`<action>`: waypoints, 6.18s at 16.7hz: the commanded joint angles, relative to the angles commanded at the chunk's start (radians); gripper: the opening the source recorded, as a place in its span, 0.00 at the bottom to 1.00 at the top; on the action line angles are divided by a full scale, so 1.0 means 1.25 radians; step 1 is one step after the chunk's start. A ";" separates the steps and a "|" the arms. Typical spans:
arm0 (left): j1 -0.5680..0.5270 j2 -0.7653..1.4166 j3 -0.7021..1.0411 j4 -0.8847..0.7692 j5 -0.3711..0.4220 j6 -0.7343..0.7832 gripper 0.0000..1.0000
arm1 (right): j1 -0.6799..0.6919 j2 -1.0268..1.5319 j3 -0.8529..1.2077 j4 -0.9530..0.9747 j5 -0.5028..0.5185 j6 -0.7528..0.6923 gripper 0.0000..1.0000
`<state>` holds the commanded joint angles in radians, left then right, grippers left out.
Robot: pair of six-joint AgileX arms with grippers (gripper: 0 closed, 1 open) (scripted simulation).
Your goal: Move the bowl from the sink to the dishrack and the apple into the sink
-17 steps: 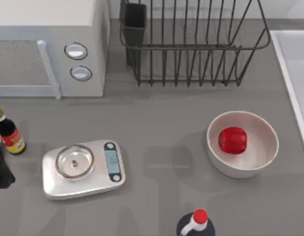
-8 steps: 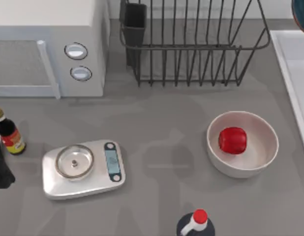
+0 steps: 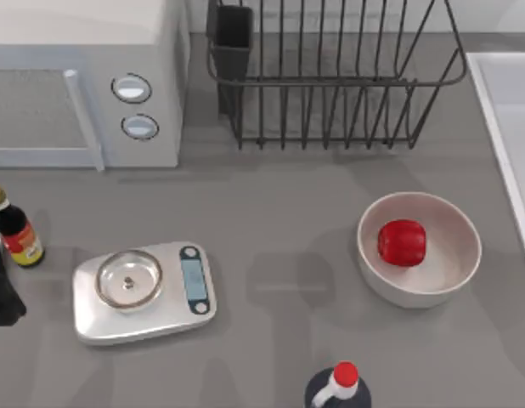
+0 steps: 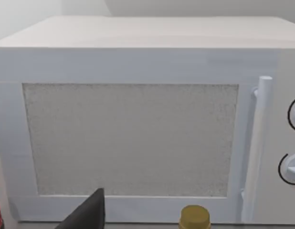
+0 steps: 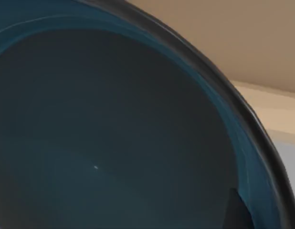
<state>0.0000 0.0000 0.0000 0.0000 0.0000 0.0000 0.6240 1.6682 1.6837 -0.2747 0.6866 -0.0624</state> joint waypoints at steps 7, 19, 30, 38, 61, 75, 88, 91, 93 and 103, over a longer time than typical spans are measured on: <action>0.000 0.000 0.000 0.000 0.000 0.000 1.00 | 0.136 -0.003 -0.023 0.214 0.108 0.068 0.00; 0.000 0.000 0.000 0.000 0.000 0.000 1.00 | 0.103 0.090 -0.090 0.362 0.073 0.067 0.00; 0.000 0.000 0.000 0.000 0.000 0.000 1.00 | 0.032 0.265 -0.244 0.719 0.005 0.065 0.00; 0.000 0.000 0.000 0.000 0.000 0.000 1.00 | 0.006 0.301 -0.281 0.780 -0.017 0.064 0.00; 0.000 0.000 0.000 0.000 0.000 0.000 1.00 | 0.009 0.301 -0.280 0.780 -0.017 0.064 1.00; 0.000 0.000 0.000 0.000 0.000 0.000 1.00 | -0.384 -0.309 -0.884 0.389 -0.276 0.058 1.00; 0.000 0.000 0.000 0.000 0.000 0.000 1.00 | -0.470 -1.277 -1.331 0.206 -0.546 0.053 1.00; 0.000 0.000 0.000 0.000 0.000 0.000 1.00 | -0.498 -1.332 -1.347 0.218 -0.550 0.050 1.00; 0.000 0.000 0.000 0.000 0.000 0.000 1.00 | -0.499 -1.335 -1.347 0.220 -0.549 0.050 1.00; 0.000 0.000 0.000 0.000 0.000 0.000 1.00 | -0.499 -1.335 -1.347 0.220 -0.549 0.050 1.00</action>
<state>0.0000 0.0000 0.0000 0.0000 0.0000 0.0000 0.0000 0.0000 0.0000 0.0000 0.0000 0.0000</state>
